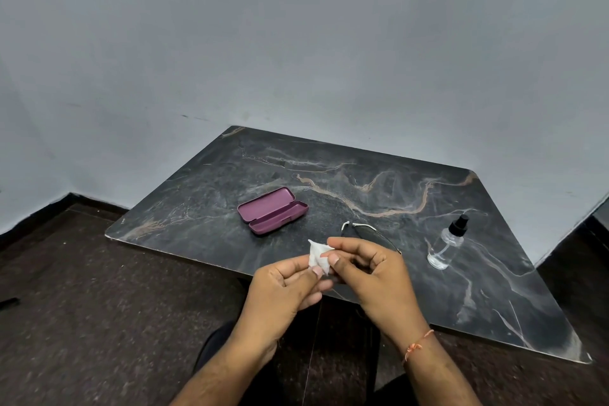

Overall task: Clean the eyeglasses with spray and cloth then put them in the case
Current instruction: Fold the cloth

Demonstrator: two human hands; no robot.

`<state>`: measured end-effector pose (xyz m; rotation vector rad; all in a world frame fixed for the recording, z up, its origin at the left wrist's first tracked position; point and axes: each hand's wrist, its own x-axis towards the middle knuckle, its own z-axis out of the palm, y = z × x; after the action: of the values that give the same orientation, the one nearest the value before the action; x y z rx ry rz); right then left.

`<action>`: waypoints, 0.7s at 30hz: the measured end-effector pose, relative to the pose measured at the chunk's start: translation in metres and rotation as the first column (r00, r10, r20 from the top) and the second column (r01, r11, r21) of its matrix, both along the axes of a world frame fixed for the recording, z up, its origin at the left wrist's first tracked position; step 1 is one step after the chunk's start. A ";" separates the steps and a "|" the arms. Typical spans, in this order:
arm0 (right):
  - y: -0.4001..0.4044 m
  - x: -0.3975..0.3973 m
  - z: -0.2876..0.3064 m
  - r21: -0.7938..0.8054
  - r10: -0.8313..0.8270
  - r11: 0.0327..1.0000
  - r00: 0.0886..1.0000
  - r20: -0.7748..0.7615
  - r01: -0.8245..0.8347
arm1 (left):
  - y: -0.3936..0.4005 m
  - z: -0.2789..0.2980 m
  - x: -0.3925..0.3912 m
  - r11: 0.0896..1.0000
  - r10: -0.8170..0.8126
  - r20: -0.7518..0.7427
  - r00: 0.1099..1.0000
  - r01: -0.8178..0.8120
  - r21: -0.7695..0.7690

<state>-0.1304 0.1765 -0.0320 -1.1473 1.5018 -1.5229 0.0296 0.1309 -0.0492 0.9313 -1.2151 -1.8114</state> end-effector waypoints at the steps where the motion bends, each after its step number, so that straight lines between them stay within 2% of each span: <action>1: 0.000 0.001 0.000 -0.006 -0.007 1.000 0.999 0.032 0.007 | -0.001 -0.001 0.000 1.000 0.003 0.006 1.000 -0.003 -0.005; 4: 0.002 0.004 0.002 -0.032 -0.037 0.999 0.983 0.177 0.043 | -0.003 -0.003 0.000 1.000 0.020 -0.018 1.000 -0.020 0.020; 6: 0.003 0.001 0.002 -0.050 -0.075 0.994 0.940 0.333 0.097 | -0.006 -0.006 0.001 0.998 0.044 -0.063 0.997 -0.041 0.054; 11: 0.006 -0.007 0.000 -0.030 -0.068 0.991 0.695 0.716 0.128 | -0.014 -0.012 0.009 0.987 0.125 -0.243 0.962 -0.095 0.130; 13: 0.006 -0.009 -0.004 0.026 -0.075 0.996 0.590 0.804 0.090 | -0.016 -0.012 0.010 0.982 0.152 -0.316 0.937 -0.108 0.152; 15: 0.008 -0.008 -0.007 0.088 -0.089 0.996 0.523 0.848 0.028 | -0.018 -0.011 0.011 0.976 0.179 -0.392 0.903 -0.112 0.186; 18: 0.009 -0.005 -0.011 0.158 -0.104 0.986 0.531 0.841 -0.058 | -0.021 -0.006 0.012 0.978 0.156 -0.456 0.876 -0.072 0.197; 20: 0.009 -0.003 -0.011 0.171 -0.094 0.983 0.604 0.791 -0.072 | -0.023 -0.001 0.013 0.984 0.112 -0.459 0.881 -0.034 0.175; 21: 0.009 -0.002 -0.009 0.167 -0.084 0.984 0.669 0.738 -0.061 | -0.024 0.001 0.014 0.986 0.094 -0.448 0.889 -0.021 0.165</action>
<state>-0.1323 0.1852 -0.0406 -0.3003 1.0246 -1.5484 0.0435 0.1065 -0.0480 0.5656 -0.7513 -1.9548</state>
